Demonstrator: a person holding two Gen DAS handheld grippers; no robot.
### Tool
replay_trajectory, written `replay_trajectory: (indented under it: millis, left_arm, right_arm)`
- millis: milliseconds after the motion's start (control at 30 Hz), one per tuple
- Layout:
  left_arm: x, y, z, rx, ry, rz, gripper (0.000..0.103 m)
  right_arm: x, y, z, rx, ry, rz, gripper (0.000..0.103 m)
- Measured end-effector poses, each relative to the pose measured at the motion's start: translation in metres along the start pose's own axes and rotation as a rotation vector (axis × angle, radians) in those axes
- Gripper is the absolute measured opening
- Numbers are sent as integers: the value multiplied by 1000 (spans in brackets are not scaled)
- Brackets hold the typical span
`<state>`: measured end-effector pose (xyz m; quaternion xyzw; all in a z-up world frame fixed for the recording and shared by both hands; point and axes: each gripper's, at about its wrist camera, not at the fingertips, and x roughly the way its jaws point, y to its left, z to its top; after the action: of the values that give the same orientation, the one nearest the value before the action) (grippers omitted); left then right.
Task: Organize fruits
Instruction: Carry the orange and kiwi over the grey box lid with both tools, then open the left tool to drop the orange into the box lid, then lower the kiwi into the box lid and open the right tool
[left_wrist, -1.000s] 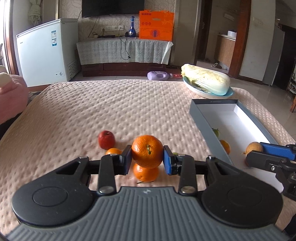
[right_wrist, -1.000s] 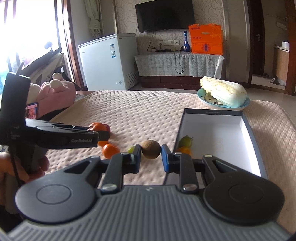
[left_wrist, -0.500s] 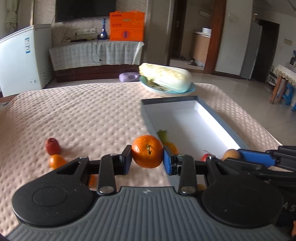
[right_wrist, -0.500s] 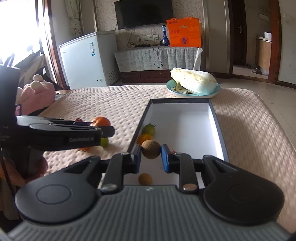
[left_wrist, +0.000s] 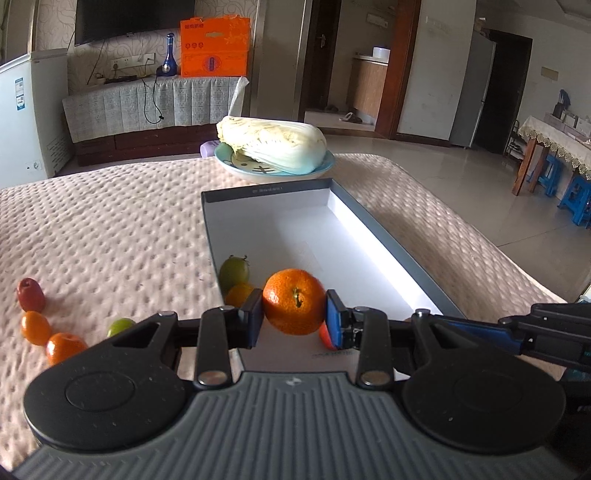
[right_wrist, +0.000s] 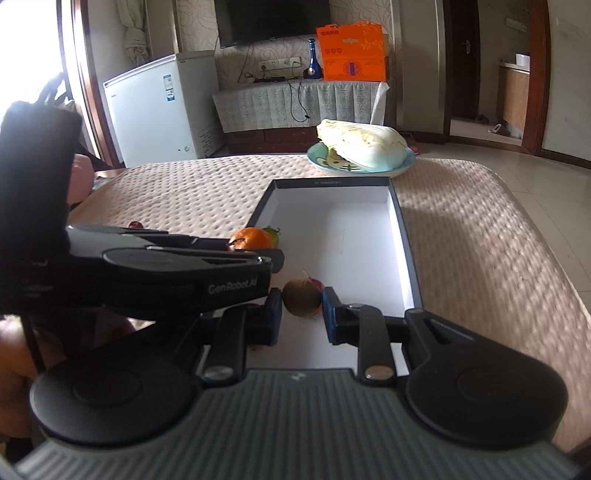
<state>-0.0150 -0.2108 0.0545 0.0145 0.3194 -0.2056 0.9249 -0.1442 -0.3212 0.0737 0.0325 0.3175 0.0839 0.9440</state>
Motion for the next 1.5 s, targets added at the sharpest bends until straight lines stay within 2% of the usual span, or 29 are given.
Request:
replay_trajectory:
  millis: [333,467,633,700,1033,1500]
  left_arm:
    - [13,-6,-1,-12,16,-8,40]
    - [12,-6,1,-29,6,-46,41]
    - [6,-13,2,-2,-37,-43,57]
    - [2,-13,3,-5,-54,-55,59]
    - [-12,-2,8,-40,-104,-71,62]
    - [-30,21,8,-56,-122,-46,69]
  right_arm:
    - [-5,-10,-2,12,4,-20,27]
    - [-6,-13,-2,19,5,-22,27]
    - [-4,-12,-3,15,12,-17,27]
    - [-3,-12,-2,17,11,-16,27]
    - [3,-7,-2,13,10,-11,27]
    - [22,4,2,31,11,-34,27]
